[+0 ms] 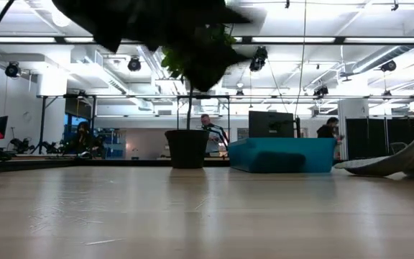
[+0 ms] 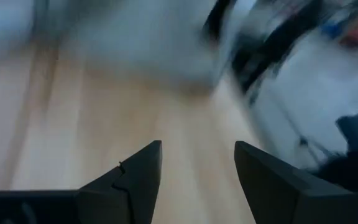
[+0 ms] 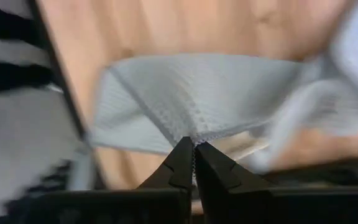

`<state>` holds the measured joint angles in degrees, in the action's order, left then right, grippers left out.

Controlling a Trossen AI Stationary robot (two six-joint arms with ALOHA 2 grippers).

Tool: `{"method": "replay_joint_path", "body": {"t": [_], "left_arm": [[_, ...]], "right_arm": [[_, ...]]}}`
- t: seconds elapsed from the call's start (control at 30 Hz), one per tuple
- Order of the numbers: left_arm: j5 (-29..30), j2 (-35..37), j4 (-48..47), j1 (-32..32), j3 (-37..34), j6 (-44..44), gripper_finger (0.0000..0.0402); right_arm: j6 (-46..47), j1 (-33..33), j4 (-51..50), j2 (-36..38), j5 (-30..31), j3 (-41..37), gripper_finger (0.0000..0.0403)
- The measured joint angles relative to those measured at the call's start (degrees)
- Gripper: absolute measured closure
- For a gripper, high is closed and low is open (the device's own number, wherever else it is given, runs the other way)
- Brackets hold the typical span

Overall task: Fold microfiber towels
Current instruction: Fold the gray microfiber towel

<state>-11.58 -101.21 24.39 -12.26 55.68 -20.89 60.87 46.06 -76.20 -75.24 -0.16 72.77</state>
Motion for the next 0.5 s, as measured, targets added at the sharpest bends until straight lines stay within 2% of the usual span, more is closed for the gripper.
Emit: {"method": "replay_joint_path", "body": {"t": [0.13, 0.23, 0.37, 0.5], "left_arm": [[4.0, 0.2, 13.7, -0.3, 1.3, 11.4, 0.0213], [4.7, 0.2, 17.6, -0.1, 4.9, 17.1, 0.0213], [4.6, 0.0, 9.4, 0.3, 12.9, 23.3, 0.0213], [3.8, -3.2, 0.7, 1.2, 22.2, 29.1, 0.0213]], "right_arm": [[-8.2, -0.1, -13.8, -6.3, 0.6, 9.7, 0.0395], [-17.1, 0.0, -12.8, -9.6, 0.7, 14.2, 0.0395], [-23.8, -0.2, -13.7, -14.3, 2.4, 20.8, 0.0395], [-27.9, -0.2, -13.8, -17.8, 5.8, 25.6, 0.0395]]}}
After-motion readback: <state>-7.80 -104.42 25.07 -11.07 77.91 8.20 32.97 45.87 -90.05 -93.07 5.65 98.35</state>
